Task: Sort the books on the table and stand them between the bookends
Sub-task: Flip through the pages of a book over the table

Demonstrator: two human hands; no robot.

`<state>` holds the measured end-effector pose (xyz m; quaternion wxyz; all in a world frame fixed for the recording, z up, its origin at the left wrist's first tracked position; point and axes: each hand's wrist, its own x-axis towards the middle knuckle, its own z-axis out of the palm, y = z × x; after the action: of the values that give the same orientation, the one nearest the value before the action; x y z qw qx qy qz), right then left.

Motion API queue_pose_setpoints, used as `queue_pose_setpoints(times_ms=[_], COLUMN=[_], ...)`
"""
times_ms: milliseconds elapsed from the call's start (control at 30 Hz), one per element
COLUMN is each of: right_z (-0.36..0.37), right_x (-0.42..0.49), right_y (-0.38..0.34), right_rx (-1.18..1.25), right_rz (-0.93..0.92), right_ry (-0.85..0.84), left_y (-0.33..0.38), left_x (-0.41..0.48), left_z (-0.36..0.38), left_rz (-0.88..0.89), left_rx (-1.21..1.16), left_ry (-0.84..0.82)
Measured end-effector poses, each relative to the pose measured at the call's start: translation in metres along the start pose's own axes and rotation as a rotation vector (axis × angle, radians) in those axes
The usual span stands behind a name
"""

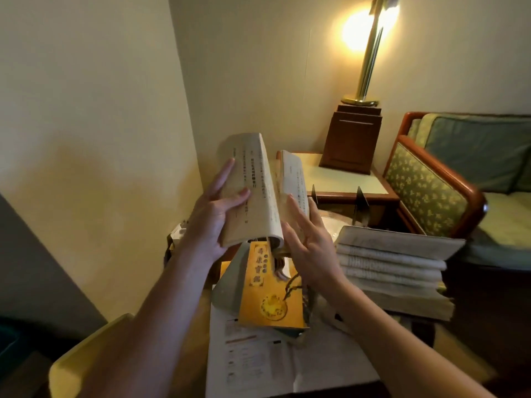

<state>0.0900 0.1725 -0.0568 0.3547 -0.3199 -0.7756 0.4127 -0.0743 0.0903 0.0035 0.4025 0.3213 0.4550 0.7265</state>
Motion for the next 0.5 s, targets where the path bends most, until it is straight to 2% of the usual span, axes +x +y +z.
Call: queue_pose_setpoints(times_ms=[100, 233, 500], right_z=[-0.021, -0.033, -0.002], right_x=[0.007, 0.008, -0.014], right_y=[-0.001, 0.006, 0.047], right_rx=[-0.119, -0.313, -0.500], right_rz=[-0.052, -0.096, 0.008], right_ry=[0.038, 0.090, -0.203], left_y=[-0.009, -0.041, -0.121], left_x=[0.005, 0.002, -0.017], left_z=[0.007, -0.001, -0.054], left_rz=[0.001, -0.110, -0.286], left_rx=[-0.142, -0.342, -0.420], left_ry=[-0.039, 0.010, 0.110])
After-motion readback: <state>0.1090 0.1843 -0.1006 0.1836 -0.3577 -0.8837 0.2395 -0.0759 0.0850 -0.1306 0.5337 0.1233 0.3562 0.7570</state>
